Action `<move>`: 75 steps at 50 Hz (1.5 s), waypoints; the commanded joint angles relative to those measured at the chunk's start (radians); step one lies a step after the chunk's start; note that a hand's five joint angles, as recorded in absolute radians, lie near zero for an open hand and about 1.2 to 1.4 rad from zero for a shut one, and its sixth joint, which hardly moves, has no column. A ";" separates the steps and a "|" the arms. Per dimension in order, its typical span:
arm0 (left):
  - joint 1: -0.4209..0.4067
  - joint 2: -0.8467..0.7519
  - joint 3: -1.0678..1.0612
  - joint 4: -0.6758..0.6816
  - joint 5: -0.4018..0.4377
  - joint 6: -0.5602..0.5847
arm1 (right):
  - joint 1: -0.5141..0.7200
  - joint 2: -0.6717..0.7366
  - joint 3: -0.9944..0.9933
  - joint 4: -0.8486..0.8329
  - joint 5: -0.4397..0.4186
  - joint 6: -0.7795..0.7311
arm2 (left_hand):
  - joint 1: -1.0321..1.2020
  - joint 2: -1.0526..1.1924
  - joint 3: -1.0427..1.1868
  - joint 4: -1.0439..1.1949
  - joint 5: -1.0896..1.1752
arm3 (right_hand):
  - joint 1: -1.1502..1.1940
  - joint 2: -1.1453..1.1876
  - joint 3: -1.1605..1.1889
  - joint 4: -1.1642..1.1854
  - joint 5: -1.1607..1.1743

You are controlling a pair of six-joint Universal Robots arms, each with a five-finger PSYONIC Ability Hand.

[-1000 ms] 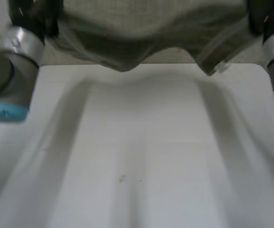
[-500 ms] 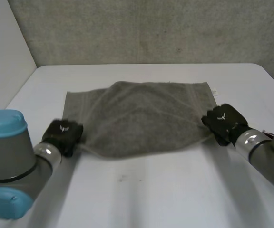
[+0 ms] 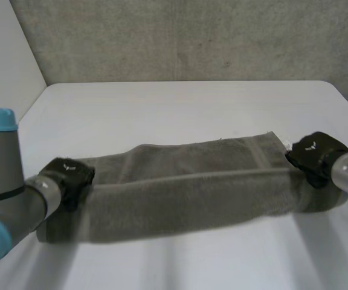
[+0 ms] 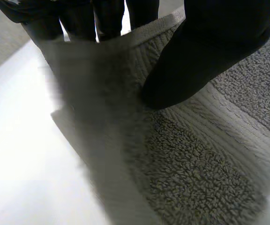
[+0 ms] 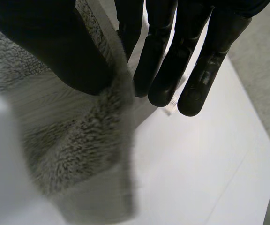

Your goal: Fold the laundry

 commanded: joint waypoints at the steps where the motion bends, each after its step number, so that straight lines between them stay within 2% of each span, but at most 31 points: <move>1: 0.000 -0.159 0.150 0.156 -0.044 -0.002 | 0.086 0.155 -0.108 -0.257 0.034 0.092 | 0.189 0.178 0.180 0.175 0.201 | 0.418 0.220 0.205 0.204 0.226; 4: 0.000 -0.182 0.173 0.185 -0.047 -0.002 | 0.095 0.186 -0.130 -0.316 0.037 0.103 | 0.189 0.178 0.180 0.175 0.201 | 0.418 0.220 0.205 0.204 0.226; 6: 0.000 -0.227 0.214 0.234 -0.050 -0.002 | 0.130 0.247 -0.177 -0.417 0.064 0.112 | 0.189 0.178 0.180 0.175 0.201 | 0.418 0.220 0.205 0.204 0.226; 11: -0.001 -0.306 0.292 0.256 -0.067 0.000 | 0.156 0.335 -0.246 -0.523 0.089 0.105 | 0.189 0.178 0.180 0.175 0.201 | 0.418 0.220 0.205 0.204 0.226; 20: -0.001 -0.420 0.409 0.265 -0.102 0.000 | 0.182 0.528 -0.407 -0.571 0.077 0.098 | 0.189 0.178 0.180 0.175 0.201 | 0.418 0.220 0.205 0.204 0.226; 26: -0.001 -0.454 0.440 0.265 -0.098 -0.002 | 0.184 0.577 -0.452 -0.583 0.031 0.100 | 0.189 0.178 0.180 0.175 0.201 | 0.418 0.220 0.205 0.204 0.226; 27: -0.001 -0.457 0.443 0.265 -0.098 -0.005 | 0.184 0.586 -0.466 -0.592 0.023 0.109 | 0.079 0.068 0.070 0.065 0.091 | 0.020 -0.177 -0.192 -0.193 -0.171; 28: -0.001 -0.457 0.443 0.268 -0.098 -0.005 | 0.184 0.586 -0.470 -0.605 0.026 0.115 | -0.323 -0.335 -0.333 -0.337 -0.312 | -0.437 -0.635 -0.649 -0.650 -0.628; 29: -0.001 -0.457 0.443 0.268 -0.098 -0.005 | 0.184 0.586 -0.470 -0.605 0.026 0.115 | -0.327 -0.339 -0.337 -0.341 -0.316 | -0.442 -0.639 -0.654 -0.655 -0.633; 30: -0.001 -0.457 0.440 0.271 -0.099 -0.005 | 0.184 0.582 -0.470 -0.611 0.028 0.117 | -0.844 -0.856 -0.854 -0.858 -0.833 | -0.804 -1.002 -1.017 -1.018 -0.996; 31: -0.001 -0.454 0.435 0.273 -0.101 -0.008 | 0.184 0.571 -0.470 -0.611 0.029 0.123 | -1.032 -1.044 -1.042 -1.046 -1.021 | -0.804 -1.002 -1.017 -1.018 -0.996; 37: -0.003 -0.405 0.423 0.274 -0.099 -0.017 | 0.178 0.471 -0.435 -0.599 0.032 0.195 | -1.031 -1.043 -1.041 -1.045 -1.020 | -0.804 -1.002 -1.017 -1.018 -0.996; 39: -0.003 -0.345 0.399 0.276 -0.098 -0.022 | 0.170 0.380 -0.380 -0.579 0.029 0.276 | -1.031 -1.043 -1.041 -1.045 -1.020 | -0.804 -1.002 -1.017 -1.018 -0.996; 43: -0.004 -0.279 0.365 0.276 -0.098 -0.031 | 0.167 0.289 -0.329 -0.534 0.026 0.355 | -1.031 -1.043 -1.041 -1.045 -1.020 | -0.804 -1.002 -1.017 -1.018 -0.996; 48: -0.006 -0.176 0.289 0.278 -0.093 -0.065 | 0.135 0.183 -0.291 -0.379 0.019 0.433 | -1.031 -1.043 -1.041 -1.045 -1.020 | -0.804 -1.002 -1.017 -1.018 -0.996; 50: -0.012 -0.115 0.233 0.287 -0.090 -0.100 | 0.084 0.142 -0.277 -0.251 0.009 0.460 | -1.031 -1.043 -1.041 -1.045 -1.020 | -0.804 -1.002 -1.017 -1.018 -0.996; 51: -0.012 -0.115 0.233 0.287 -0.090 -0.100 | 0.084 0.142 -0.277 -0.250 0.009 0.460 | -1.031 -1.043 -1.041 -1.045 -1.020 | -0.804 -1.002 -1.017 -1.018 -0.996; 53: -0.015 -0.087 0.202 0.294 -0.090 -0.118 | 0.051 0.120 -0.262 -0.127 -0.006 0.471 | -1.031 -1.043 -1.041 -1.045 -1.020 | -0.804 -1.002 -1.017 -1.018 -0.996; 56: -0.020 -0.046 0.148 0.320 -0.089 -0.160 | 0.035 0.119 -0.254 -0.080 -0.017 0.471 | -1.031 -1.043 -1.041 -1.045 -1.020 | -0.762 -0.959 -0.974 -0.975 -0.953; 58: -0.021 -0.024 0.101 0.362 -0.087 -0.192 | -0.006 0.119 -0.228 -0.021 -0.040 0.467 | -1.031 -1.043 -1.041 -1.045 -1.020 | -0.563 -0.761 -0.775 -0.776 -0.754; 59: -0.021 -0.024 0.101 0.362 -0.087 -0.192 | -0.006 0.119 -0.228 -0.020 -0.040 0.467 | -1.031 -1.043 -1.041 -1.045 -1.020 | -0.562 -0.760 -0.774 -0.775 -0.753; 61: -0.023 -0.018 0.063 0.412 -0.073 -0.215 | -0.038 0.128 -0.197 -0.022 -0.063 0.460 | -1.031 -1.043 -1.041 -1.045 -1.020 | -0.398 -0.596 -0.611 -0.612 -0.590; 66: -0.021 -0.017 0.024 0.455 -0.046 -0.220 | -0.078 0.181 -0.167 -0.086 -0.110 0.456 | -1.031 -1.043 -1.041 -1.045 -1.020 | -0.245 -0.443 -0.458 -0.459 -0.437; 67: -0.017 -0.018 -0.011 0.459 -0.038 -0.221 | -0.174 0.313 -0.159 -0.252 -0.054 0.327 | -1.031 -1.043 -1.041 -1.045 -1.020 | 0.418 0.220 0.205 0.204 0.226; 69: -0.017 -0.017 -0.011 0.459 -0.040 -0.221 | -0.204 0.277 -0.164 -0.246 0.037 0.324 | -1.031 -1.043 -1.041 -1.045 -1.020 | 0.418 0.220 0.205 0.204 0.226; 75: -0.017 -0.004 -0.014 0.459 -0.040 -0.221 | -0.240 0.197 -0.151 -0.244 0.115 0.284 | -1.031 -1.043 -1.041 -1.045 -1.020 | 0.418 0.220 0.205 0.204 0.226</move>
